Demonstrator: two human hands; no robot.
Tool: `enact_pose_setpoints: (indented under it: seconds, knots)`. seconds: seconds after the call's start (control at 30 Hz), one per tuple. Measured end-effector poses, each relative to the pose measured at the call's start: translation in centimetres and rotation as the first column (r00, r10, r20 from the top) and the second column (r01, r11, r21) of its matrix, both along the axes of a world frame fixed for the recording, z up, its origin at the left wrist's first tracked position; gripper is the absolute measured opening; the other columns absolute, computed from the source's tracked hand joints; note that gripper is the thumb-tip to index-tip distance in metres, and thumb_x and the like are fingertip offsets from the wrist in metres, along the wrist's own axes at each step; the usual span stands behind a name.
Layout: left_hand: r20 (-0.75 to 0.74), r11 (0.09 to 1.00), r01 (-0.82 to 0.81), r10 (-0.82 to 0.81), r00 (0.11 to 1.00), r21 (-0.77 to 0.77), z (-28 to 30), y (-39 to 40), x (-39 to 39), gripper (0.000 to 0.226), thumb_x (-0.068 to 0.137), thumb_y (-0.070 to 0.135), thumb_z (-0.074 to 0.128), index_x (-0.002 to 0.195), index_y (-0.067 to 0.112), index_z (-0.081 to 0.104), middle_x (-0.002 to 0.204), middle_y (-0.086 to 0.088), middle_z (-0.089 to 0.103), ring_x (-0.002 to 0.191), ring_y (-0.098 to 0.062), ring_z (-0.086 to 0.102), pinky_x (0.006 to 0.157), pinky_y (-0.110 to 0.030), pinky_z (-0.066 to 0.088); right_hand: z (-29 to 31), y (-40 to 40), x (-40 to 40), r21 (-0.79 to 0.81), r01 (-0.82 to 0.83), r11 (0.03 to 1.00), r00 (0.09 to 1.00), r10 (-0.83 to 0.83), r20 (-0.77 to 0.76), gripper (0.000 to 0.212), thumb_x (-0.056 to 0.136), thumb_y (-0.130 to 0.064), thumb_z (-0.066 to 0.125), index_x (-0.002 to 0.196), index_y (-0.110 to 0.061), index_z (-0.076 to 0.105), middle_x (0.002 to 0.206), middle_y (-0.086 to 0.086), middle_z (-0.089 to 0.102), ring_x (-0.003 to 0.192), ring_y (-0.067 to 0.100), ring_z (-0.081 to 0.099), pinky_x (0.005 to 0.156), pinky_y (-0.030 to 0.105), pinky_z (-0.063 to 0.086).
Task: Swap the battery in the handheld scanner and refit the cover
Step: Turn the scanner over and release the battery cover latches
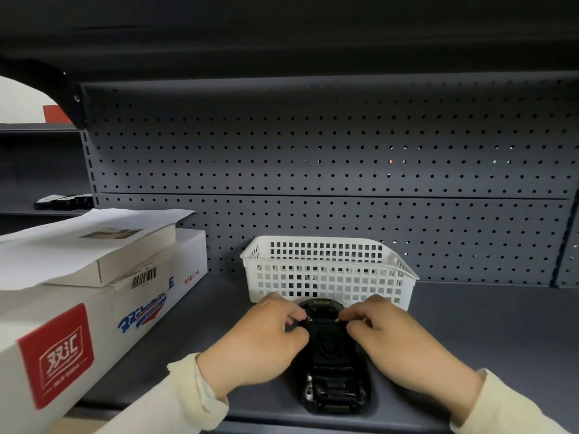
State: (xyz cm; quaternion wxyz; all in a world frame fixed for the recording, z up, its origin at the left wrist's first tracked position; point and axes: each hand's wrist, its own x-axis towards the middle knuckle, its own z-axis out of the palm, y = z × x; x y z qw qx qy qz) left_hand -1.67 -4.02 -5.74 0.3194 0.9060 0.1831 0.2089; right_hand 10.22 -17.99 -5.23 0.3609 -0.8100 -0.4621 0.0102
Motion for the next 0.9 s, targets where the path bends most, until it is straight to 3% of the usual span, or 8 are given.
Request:
enact_pose_setpoints:
  seconds: [0.13,0.3,0.37,0.5,0.6,0.73,0.9]
  knots:
    - [-0.003,1.0,-0.015,0.015,1.0,-0.019,0.2,-0.1,-0.1,0.034,0.087,0.029,0.056,0.12,0.02,0.057,0.114,0.004,0.052,0.103,-0.007,0.054,0.075,-0.003,0.036,0.6,0.3,-0.2,-0.036,0.02,0.999,1.0,-0.019,0.016,0.027,0.088,-0.017,0.043,0.102,-0.014,0.066,0.104,0.002,0.065,0.088,0.016,0.063,0.066,0.019,0.046]
    - [0.02,0.999,-0.026,0.026,0.999,-0.02,0.5,-0.3,-0.3,0.032,0.086,0.031,0.058,0.117,0.024,0.056,0.111,0.01,0.053,0.093,0.003,0.05,0.073,-0.002,0.037,0.6,0.4,-0.3,0.005,0.042,0.999,0.998,-0.042,-0.05,0.025,0.087,-0.018,0.048,0.107,-0.019,0.063,0.093,-0.007,0.062,0.081,0.007,0.055,0.057,0.005,0.035]
    - [0.032,0.992,-0.012,0.016,0.999,-0.123,0.7,-0.2,-0.3,0.029,0.084,0.029,0.061,0.113,0.025,0.057,0.105,0.008,0.058,0.087,0.0,0.054,0.072,-0.01,0.043,0.8,0.5,-0.1,0.025,0.037,0.999,0.99,-0.034,-0.139,0.02,0.086,-0.017,0.051,0.102,-0.021,0.063,0.078,-0.009,0.06,0.067,0.005,0.054,0.051,0.009,0.037]
    - [0.069,0.89,0.048,-0.018,0.997,-0.454,1.3,-0.4,-0.2,0.028,0.084,0.012,0.064,0.11,0.014,0.054,0.079,-0.004,0.06,0.054,-0.007,0.054,0.049,-0.021,0.049,1.3,0.6,0.0,0.128,0.025,0.991,0.921,0.027,-0.39,0.014,0.083,-0.007,0.057,0.084,-0.02,0.063,0.06,-0.002,0.058,0.049,0.01,0.051,0.049,0.022,0.043]
    - [0.097,0.833,0.062,-0.01,0.995,-0.55,1.7,-0.5,-0.4,0.024,0.083,0.008,0.064,0.103,0.014,0.054,0.076,-0.005,0.062,0.048,-0.006,0.056,0.049,-0.022,0.053,1.6,0.4,-0.2,0.188,0.0,0.982,0.876,0.091,-0.474,0.013,0.085,-0.001,0.057,0.087,-0.012,0.063,0.054,0.001,0.054,0.036,0.005,0.048,0.039,0.017,0.042]
    - [0.139,0.821,0.066,0.016,0.99,-0.566,2.8,-0.5,-0.5,0.018,0.082,0.009,0.065,0.092,0.021,0.056,0.088,-0.003,0.066,0.044,-0.005,0.057,0.046,-0.022,0.054,2.7,0.7,-0.1,0.269,0.004,0.963,0.859,0.135,-0.494,0.014,0.085,0.002,0.057,0.085,-0.011,0.061,0.057,0.004,0.053,0.044,0.01,0.049,0.039,0.017,0.043]
    - [0.184,0.842,0.06,0.047,0.982,-0.537,4.8,0.7,-1.4,0.016,0.083,0.01,0.065,0.097,0.018,0.063,0.08,-0.002,0.069,0.046,-0.008,0.06,0.042,-0.02,0.048,4.2,2.4,-0.3,0.301,-0.022,0.954,0.867,0.168,-0.469,0.013,0.085,0.0,0.057,0.083,-0.013,0.06,0.064,0.007,0.056,0.051,0.018,0.05,0.042,0.02,0.043]
